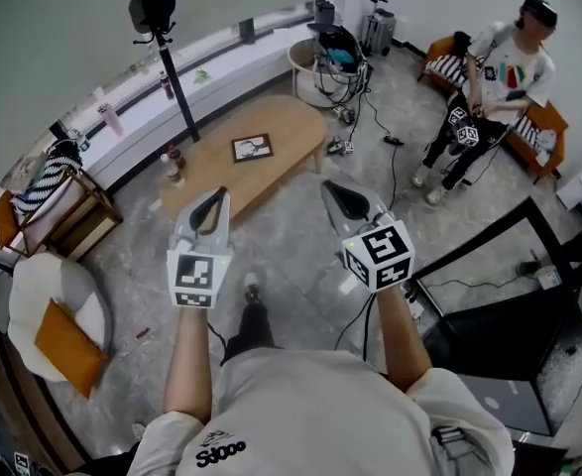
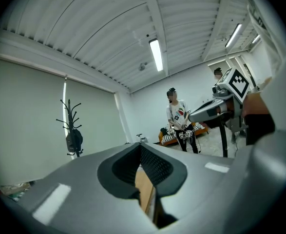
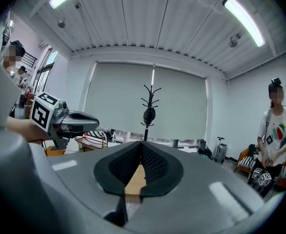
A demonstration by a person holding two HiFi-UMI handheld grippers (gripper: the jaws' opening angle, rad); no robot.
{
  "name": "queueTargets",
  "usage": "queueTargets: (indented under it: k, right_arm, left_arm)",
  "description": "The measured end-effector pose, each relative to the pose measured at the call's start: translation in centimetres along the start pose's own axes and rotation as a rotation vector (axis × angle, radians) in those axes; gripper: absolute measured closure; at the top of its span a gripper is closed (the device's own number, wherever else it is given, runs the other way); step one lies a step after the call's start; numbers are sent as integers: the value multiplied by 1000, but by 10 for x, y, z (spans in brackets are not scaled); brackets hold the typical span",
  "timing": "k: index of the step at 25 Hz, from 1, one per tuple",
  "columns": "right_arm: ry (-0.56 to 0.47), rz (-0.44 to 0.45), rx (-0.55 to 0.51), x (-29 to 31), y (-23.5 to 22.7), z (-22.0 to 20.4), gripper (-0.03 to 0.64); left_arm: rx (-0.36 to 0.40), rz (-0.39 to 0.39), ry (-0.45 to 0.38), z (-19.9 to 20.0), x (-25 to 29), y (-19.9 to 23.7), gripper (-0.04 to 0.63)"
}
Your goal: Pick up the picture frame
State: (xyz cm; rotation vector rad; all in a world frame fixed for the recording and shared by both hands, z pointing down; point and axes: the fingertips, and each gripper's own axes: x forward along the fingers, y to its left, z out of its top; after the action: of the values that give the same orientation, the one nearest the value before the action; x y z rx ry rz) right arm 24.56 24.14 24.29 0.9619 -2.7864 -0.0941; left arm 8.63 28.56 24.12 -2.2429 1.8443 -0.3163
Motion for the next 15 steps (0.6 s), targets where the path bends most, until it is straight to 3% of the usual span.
queueTargets:
  k: [15]
  right_arm:
    - [37,-72,13,164,-73,17,614]
  left_arm:
    - [-17,-51,8,-38,152,122,588]
